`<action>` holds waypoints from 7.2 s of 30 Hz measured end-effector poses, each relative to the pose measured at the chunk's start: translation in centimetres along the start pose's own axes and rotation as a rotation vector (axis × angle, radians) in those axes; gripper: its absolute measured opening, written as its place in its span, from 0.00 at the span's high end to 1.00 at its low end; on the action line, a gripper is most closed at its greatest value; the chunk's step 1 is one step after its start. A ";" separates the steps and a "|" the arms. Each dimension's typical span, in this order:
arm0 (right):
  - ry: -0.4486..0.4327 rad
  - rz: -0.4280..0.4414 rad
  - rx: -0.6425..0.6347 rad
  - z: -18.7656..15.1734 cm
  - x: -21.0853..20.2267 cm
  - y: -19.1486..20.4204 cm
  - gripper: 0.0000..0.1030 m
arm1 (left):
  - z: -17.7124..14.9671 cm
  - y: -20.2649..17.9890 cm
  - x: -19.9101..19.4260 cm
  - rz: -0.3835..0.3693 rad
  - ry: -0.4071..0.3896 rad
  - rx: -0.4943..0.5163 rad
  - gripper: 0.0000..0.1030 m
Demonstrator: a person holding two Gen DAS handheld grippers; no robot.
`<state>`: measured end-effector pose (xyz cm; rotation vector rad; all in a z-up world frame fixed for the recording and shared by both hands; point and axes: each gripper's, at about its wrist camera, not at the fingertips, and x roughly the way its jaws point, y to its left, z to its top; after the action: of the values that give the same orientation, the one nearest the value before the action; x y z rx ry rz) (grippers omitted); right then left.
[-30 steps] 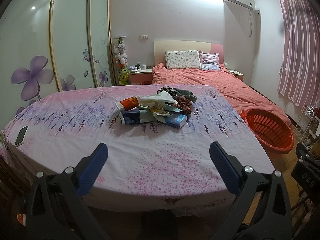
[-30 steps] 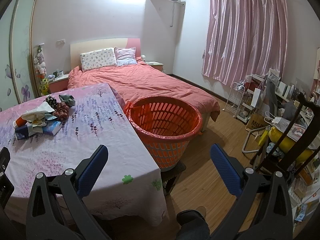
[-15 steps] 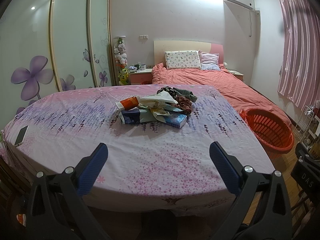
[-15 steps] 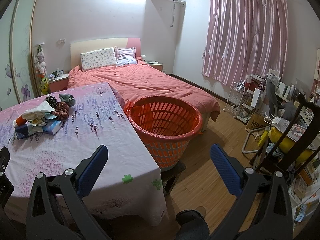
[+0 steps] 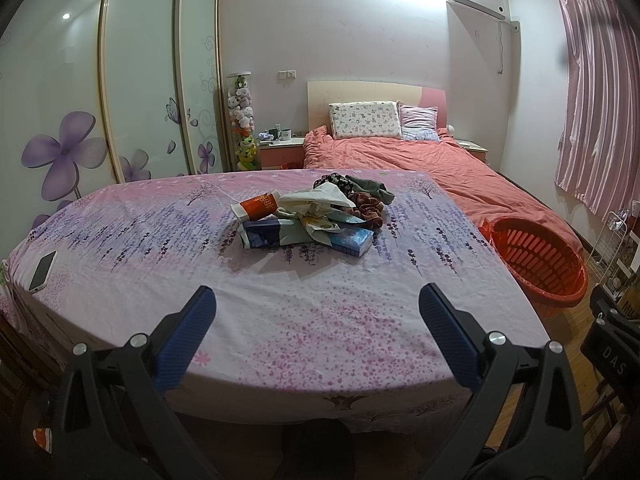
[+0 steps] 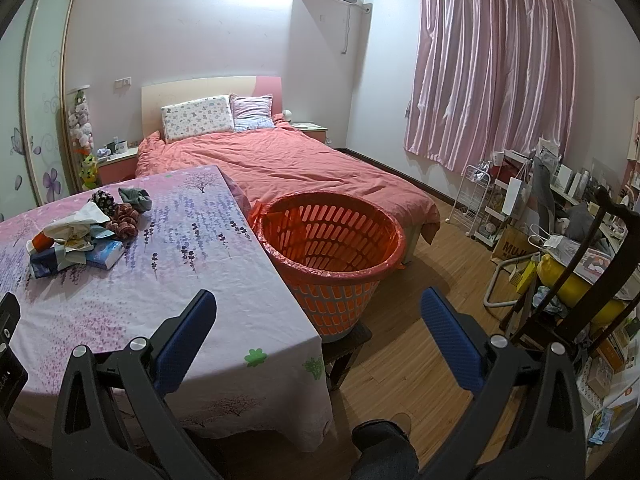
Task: Collect trash
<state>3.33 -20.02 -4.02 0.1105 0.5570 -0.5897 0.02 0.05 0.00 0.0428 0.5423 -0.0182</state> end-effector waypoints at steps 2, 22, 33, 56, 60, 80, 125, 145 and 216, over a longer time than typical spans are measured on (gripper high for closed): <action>0.000 0.000 0.000 0.0 0.0 0.0 0.02 | 0.0 0.0 0.0 0.000 0.000 0.000 0.04; 0.000 -0.002 -0.001 0.1 0.1 -0.1 0.02 | 0.0 0.0 0.0 -0.001 0.001 0.001 0.04; 0.000 -0.002 -0.002 0.1 0.2 -0.1 0.02 | -0.2 -0.2 0.0 -0.001 0.004 0.003 0.04; 0.168 0.336 -0.094 0.0 7.0 5.1 0.02 | -1.8 5.4 9.4 -0.030 0.193 -0.067 0.04; 0.206 0.436 -0.106 0.9 8.5 7.8 0.02 | -1.4 8.0 11.5 0.013 0.197 -0.098 0.04; 0.315 0.690 -0.445 2.3 15.8 25.0 0.17 | 2.7 14.8 21.1 -0.042 0.225 -0.159 0.19; 0.355 0.583 -0.285 1.3 16.0 17.0 0.35 | 5.3 8.7 27.5 -0.212 0.294 0.023 0.56; 0.380 0.611 -0.241 0.9 14.4 15.5 0.40 | 4.0 6.7 26.7 -0.228 0.327 0.045 0.72; 0.095 0.277 0.265 6.9 20.5 -10.2 0.20 | 8.2 -26.0 24.7 -0.549 0.260 0.244 0.29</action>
<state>15.00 -40.44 -8.37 0.4612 0.5415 -0.3871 24.66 -26.41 -6.70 0.1348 0.7960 -0.6216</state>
